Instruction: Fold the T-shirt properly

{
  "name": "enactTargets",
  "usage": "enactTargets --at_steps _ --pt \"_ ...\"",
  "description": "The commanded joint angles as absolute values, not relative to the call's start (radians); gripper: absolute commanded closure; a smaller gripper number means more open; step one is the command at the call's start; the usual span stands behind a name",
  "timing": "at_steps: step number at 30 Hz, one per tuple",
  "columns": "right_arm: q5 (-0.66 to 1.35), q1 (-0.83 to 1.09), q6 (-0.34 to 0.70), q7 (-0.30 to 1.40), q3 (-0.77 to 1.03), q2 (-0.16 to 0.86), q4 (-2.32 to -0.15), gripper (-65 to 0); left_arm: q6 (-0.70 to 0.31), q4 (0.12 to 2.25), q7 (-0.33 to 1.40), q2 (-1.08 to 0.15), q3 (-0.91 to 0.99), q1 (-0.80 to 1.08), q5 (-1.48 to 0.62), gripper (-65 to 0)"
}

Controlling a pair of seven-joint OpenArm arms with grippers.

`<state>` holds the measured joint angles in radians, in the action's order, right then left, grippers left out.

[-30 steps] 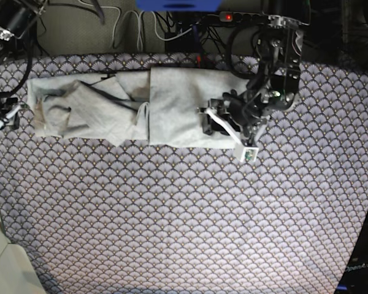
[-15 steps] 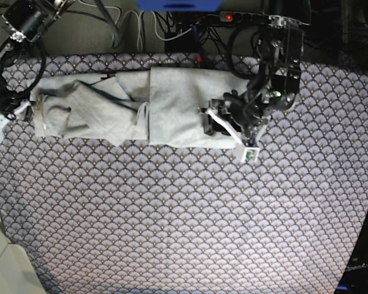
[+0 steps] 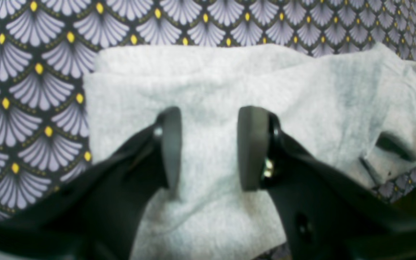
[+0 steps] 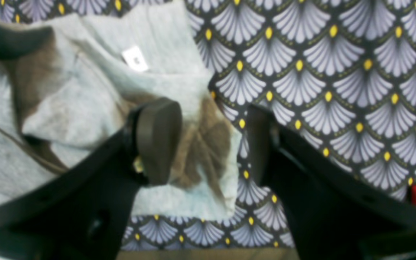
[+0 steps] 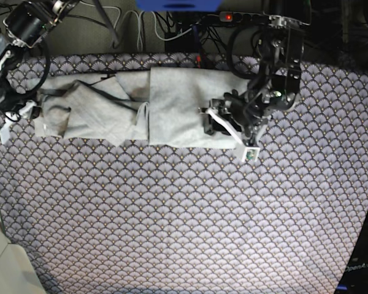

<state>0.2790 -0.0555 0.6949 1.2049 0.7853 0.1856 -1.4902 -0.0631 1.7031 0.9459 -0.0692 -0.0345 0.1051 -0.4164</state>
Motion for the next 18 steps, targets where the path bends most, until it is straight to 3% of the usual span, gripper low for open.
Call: enactTargets --at_steps 1,18 --pt "0.289 -0.081 0.698 1.19 0.779 0.205 -1.504 -34.1 -0.068 1.718 0.934 -0.07 -0.033 0.091 -0.427 -25.1" --pt "0.289 -0.087 0.698 1.129 0.765 0.213 -1.466 -34.1 -0.068 1.718 0.934 -0.065 -0.033 0.093 -0.427 -25.1"
